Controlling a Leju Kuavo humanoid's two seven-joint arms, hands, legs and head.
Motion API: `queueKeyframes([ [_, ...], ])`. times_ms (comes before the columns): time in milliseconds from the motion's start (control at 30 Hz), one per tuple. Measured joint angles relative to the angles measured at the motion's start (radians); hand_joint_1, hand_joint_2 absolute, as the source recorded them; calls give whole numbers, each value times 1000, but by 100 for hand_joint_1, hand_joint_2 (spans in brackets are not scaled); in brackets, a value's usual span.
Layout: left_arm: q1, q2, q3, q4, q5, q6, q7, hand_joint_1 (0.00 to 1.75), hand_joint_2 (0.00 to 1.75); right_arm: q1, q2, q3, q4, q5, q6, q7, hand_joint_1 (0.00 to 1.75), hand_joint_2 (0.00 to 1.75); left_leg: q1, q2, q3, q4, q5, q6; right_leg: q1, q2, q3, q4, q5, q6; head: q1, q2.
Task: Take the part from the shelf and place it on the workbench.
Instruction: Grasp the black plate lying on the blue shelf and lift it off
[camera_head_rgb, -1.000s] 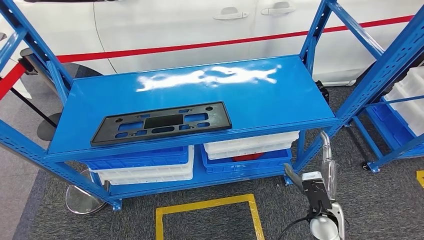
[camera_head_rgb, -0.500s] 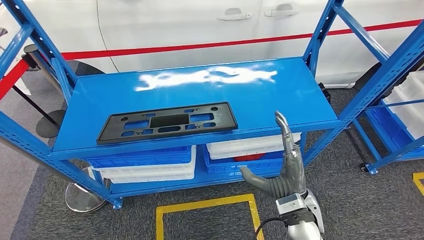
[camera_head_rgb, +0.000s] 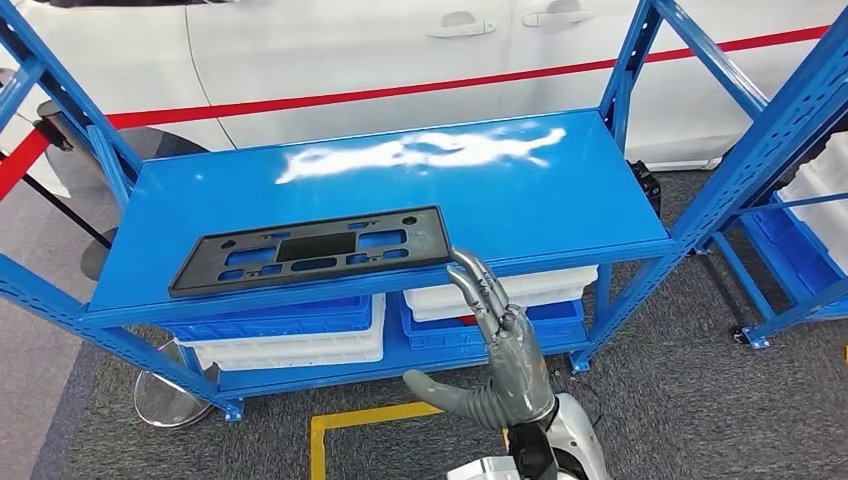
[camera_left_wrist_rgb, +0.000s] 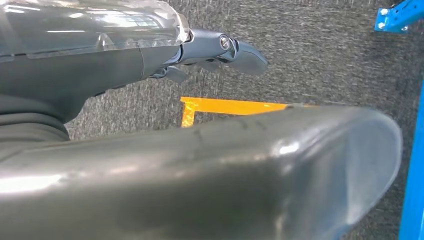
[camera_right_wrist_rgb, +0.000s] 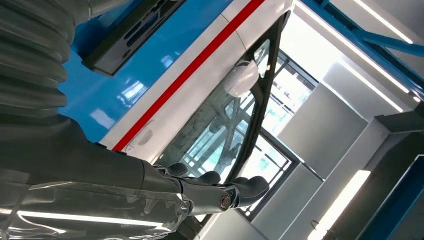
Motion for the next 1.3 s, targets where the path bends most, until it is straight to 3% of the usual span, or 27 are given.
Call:
queueKeyframes([
  [67, 0, 0, 0, 1, -7, -1, -1, 0, 0, -26, 0, 46, 20, 48, -12, 47, 0, 175, 0, 0, -67, 122, -37, 1, 5, -1, 1, 0, -2, -4, 0, 0],
  [100, 0, 0, 0, 1, -10, -2, -1, 0, 0, -39, 0, 70, 31, 72, -18, 71, 0, 175, 0, 0, -80, 137, -26, 3, 7, -1, 3, 0, -3, -5, 0, 0],
  [133, 0, 0, 0, 2, -13, -3, -1, 0, 0, -51, 0, 92, 42, 93, -25, 92, 0, 175, -1, 0, -75, 114, 3, 8, 9, 0, 6, 1, -5, -6, 0, 0],
  [200, -1, 0, 0, 2, -18, -3, -2, 0, 0, -79, 0, 130, 64, 134, -38, 133, 0, 175, -3, 0, -28, -12, 82, 20, 12, 1, 14, 0, -8, -6, 0, 0],
  [233, -3, 1, 0, 2, -22, -4, -2, 0, 0, -94, 0, 149, 76, 154, -45, 153, 0, 175, -6, 0, -5, -70, 107, 25, 14, 3, 14, 2, -10, -3, 1, 0],
  [300, -5, 1, 0, 3, -29, -6, -4, 0, 0, -117, 0, 186, 101, 197, -59, 195, 0, 175, -12, -2, 12, -122, 119, 30, 15, 4, 11, 1, -9, 7, 1, 0],
  [400, -5, 1, 0, 3, -39, -8, -6, 0, 0, -138, 5, 229, 131, 262, -79, 257, 0, 175, -10, -3, 14, -137, 126, 40, 14, 2, 9, 3, -13, 24, 2, 0],
  [467, -7, 1, 0, 3, -47, -9, -6, 0, 0, -156, 9, 256, 156, 302, -93, 298, 0, 175, -6, -1, 18, -146, 132, 51, 14, 2, -17, 63, -53, 31, 2, 0],
  [533, -10, 1, 0, 3, -55, -11, -7, 0, 0, -171, 12, 288, 196, 341, -105, 338, 0, 175, -8, 0, 17, -147, 133, 57, 14, 2, -77, 187, -111, 33, 2, 0],
  [567, -10, 1, 0, 3, -59, -13, -7, 0, 0, -178, 14, 307, 222, 360, -111, 356, 0, 175, -9, 0, 16, -146, 132, 57, 14, 2, -104, 238, -125, 34, 2, 0],
  [600, -10, 1, -1, 3, -63, -14, -7, 0, 0, -184, 17, 328, 249, 379, -116, 374, 0, 175, -10, 0, 17, -145, 132, 58, 14, 2, -116, 259, -121, 34, 2, 0],
  [633, -11, 1, -1, 3, -67, -16, -6, 0, 0, -189, 20, 346, 275, 398, -121, 390, 0, 175, -11, -1, 17, -144, 131, 58, 14, 1, -110, 243, -99, 33, 2, 0],
  [700, -11, 1, -3, 3, -76, -18, -6, 0, 0, -202, 30, 373, 321, 437, -135, 420, 0, 175, -11, -3, 20, -143, 128, 55, 15, 1, -55, 122, -30, 25, 3, 0],
  [767, -12, 1, -7, 3, -82, -18, -6, 0, 0, -220, 42, 397, 370, 473, -148, 447, 0, 175, -15, -3, 19, -140, 126, 48, 19, 1, -8, 18, 5, 16, 2, 0],
  [867, -14, 3, -9, 3, -93, -20, -5, 0, 0, -231, 61, 425, 445, 523, -165, 480, 0, 175, -17, -3, 16, -140, 125, 33, 21, 3, -1, -8, 7, 6, 1, 0],
  [933, -14, 6, -10, 3, -101, -22, -4, 0, 0, -238, 78, 439, 505, 561, -178, 501, 0, 175, -15, -3, 8, -118, 107, 22, 17, 2, 4, -17, 11, -3, 0, 0],
  [1033, -15, 10, -11, 3, -112, -31, -3, 0, 0, -247, 110, 456, 608, 618, -198, 523, 0, 175, -8, -2, -61, 37, 25, 6, 14, -1, 8, -22, 12, -12, -3, 0],
  [1100, -15, 11, -11, 3, -116, -39, -1, 0, 0, -247, 130, 468, 675, 654, -209, 530, 0, 175, -3, -2, -103, 120, 3, -2, 14, -2, 8, -20, 10, -14, -2, 0],
  [1133, -15, 13, -11, 3, -117, -45, -1, 0, 0, -247, 142, 473, 706, 671, -214, 532, 0, 175, 0, -1, -101, 115, 18, -5, 13, -1, 8, -19, 9, -13, -2, 0],
  [1167, -15, 14, -11, 3, -117, -53, -1, 0, 0, -246, 152, 477, 730, 690, -219, 532, 0, 175, 3, -1, -80, 71, 50, -6, 12, 0, 9, -18, 6, -11, -2, 0],
  [1233, -17, 17, -11, 3, -115, -71, -3, 0, 0, -247, 169, 480, 757, 722, -230, 532, 0, 175, 5, 0, -16, -61, 106, -5, 11, 2, 13, -15, 0, -3, -3, 0],
  [1300, -19, 17, -10, 3, -113, -82, -5, 0, 0, -250, 177, 480, 768, 738, -238, 533, 0, 175, 0, -1, 19, -134, 118, 8, 13, 3, 16, -15, -2, 10, -2, 0],
])
